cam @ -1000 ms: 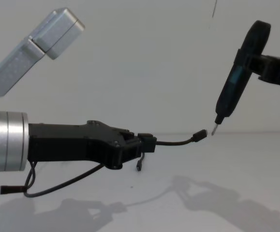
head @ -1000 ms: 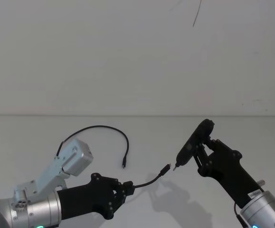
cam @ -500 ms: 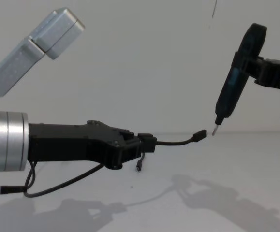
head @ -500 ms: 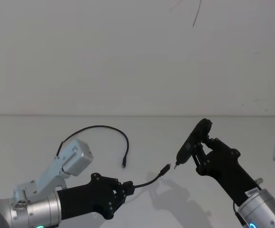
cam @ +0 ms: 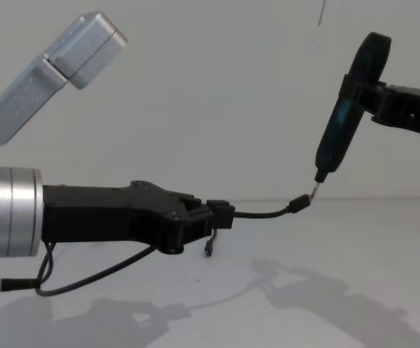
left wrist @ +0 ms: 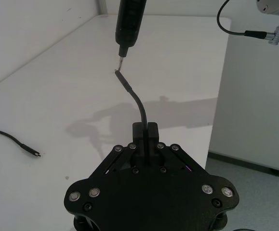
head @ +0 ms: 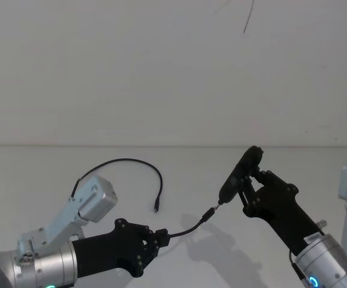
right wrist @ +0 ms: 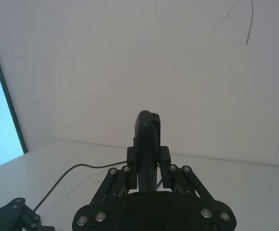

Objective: Pick up the data cable with the one hand.

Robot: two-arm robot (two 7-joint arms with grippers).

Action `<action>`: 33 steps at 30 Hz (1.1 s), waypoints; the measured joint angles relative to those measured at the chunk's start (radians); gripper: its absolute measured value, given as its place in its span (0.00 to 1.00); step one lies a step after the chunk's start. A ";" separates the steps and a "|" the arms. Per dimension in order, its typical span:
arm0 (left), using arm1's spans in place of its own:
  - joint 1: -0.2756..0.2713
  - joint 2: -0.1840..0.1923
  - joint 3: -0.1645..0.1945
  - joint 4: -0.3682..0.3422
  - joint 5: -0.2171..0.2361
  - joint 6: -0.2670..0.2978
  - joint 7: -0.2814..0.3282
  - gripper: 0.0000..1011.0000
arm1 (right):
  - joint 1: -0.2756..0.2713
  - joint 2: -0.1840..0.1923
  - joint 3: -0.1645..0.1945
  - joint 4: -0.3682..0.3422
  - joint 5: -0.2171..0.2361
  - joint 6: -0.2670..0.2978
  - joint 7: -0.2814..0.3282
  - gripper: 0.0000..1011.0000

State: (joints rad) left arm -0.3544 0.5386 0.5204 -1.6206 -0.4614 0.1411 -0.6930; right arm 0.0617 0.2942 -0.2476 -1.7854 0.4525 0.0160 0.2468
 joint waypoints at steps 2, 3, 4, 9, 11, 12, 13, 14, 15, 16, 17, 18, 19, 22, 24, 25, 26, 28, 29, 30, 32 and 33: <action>0.000 0.000 0.000 0.000 0.000 0.000 0.000 0.05 | 0.003 -0.001 -0.001 0.003 0.000 0.000 0.001 0.27; 0.000 0.000 0.000 0.000 0.000 0.000 0.000 0.05 | 0.004 -0.002 -0.002 0.004 0.000 0.000 0.002 0.27; 0.000 0.000 0.000 0.000 0.000 0.000 0.000 0.05 | 0.007 -0.003 -0.003 0.007 0.000 0.000 0.003 0.27; 0.000 0.000 0.000 0.000 0.000 0.000 0.000 0.05 | 0.014 -0.004 -0.005 0.019 0.001 -0.003 0.009 0.27; 0.000 0.000 0.000 0.000 0.000 0.000 0.000 0.05 | 0.016 -0.004 -0.006 0.022 0.002 -0.005 0.012 0.27; 0.000 0.000 0.000 0.000 0.000 0.000 0.000 0.05 | 0.017 -0.004 -0.006 0.023 0.003 -0.006 0.013 0.27; 0.000 0.000 0.000 0.000 0.000 0.000 0.000 0.05 | 0.018 -0.004 -0.007 0.026 0.004 -0.007 0.016 0.27; 0.000 0.000 0.000 0.000 0.000 0.000 0.000 0.05 | 0.019 -0.004 -0.008 0.027 0.004 -0.008 0.016 0.27; 0.000 0.000 0.000 0.000 0.000 0.000 0.000 0.05 | 0.020 -0.004 -0.008 0.028 0.006 -0.009 0.018 0.27; 0.000 0.000 0.000 0.000 0.000 0.000 0.000 0.05 | 0.021 -0.003 -0.009 0.029 0.006 -0.010 0.019 0.27; 0.000 0.000 0.000 0.000 0.000 0.000 0.000 0.05 | 0.022 -0.002 -0.009 0.030 0.007 -0.010 0.021 0.27; 0.000 0.000 0.000 0.000 0.000 0.000 0.000 0.05 | 0.022 -0.002 -0.009 0.030 0.007 -0.010 0.021 0.27; 0.000 0.000 0.000 0.000 0.000 0.000 0.000 0.05 | 0.023 -0.001 -0.010 0.031 0.008 -0.010 0.022 0.27; 0.000 0.000 0.000 0.000 0.000 0.000 0.000 0.05 | 0.024 0.001 -0.012 0.033 0.010 -0.010 0.023 0.27; 0.000 0.000 0.000 0.000 0.000 0.000 0.000 0.05 | 0.025 0.002 -0.012 0.034 0.010 -0.010 0.024 0.27; 0.000 0.000 0.000 0.000 0.000 0.000 0.000 0.05 | 0.025 0.002 -0.013 0.034 0.010 -0.010 0.024 0.27; 0.000 0.000 0.000 0.000 0.000 0.000 0.000 0.05 | 0.026 0.003 -0.013 0.034 0.011 -0.010 0.025 0.27; 0.000 0.000 0.000 0.000 0.000 0.000 0.000 0.05 | 0.026 0.003 -0.013 0.035 0.011 -0.010 0.026 0.27; 0.000 0.000 0.000 0.000 0.000 0.000 0.000 0.05 | 0.027 0.004 -0.013 0.035 0.011 -0.010 0.026 0.27; 0.000 0.000 0.000 0.000 0.000 0.000 0.000 0.05 | 0.027 0.004 -0.014 0.036 0.012 -0.010 0.026 0.27; 0.000 0.000 0.000 0.000 0.000 0.000 0.000 0.05 | 0.027 0.005 -0.014 0.036 0.012 -0.010 0.027 0.27; 0.000 0.000 0.000 0.000 0.000 0.000 0.000 0.05 | 0.027 0.005 -0.014 0.036 0.012 -0.010 0.027 0.27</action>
State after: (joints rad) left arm -0.3544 0.5386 0.5204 -1.6207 -0.4614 0.1411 -0.6930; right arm 0.0891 0.2990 -0.2617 -1.7492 0.4647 0.0060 0.2740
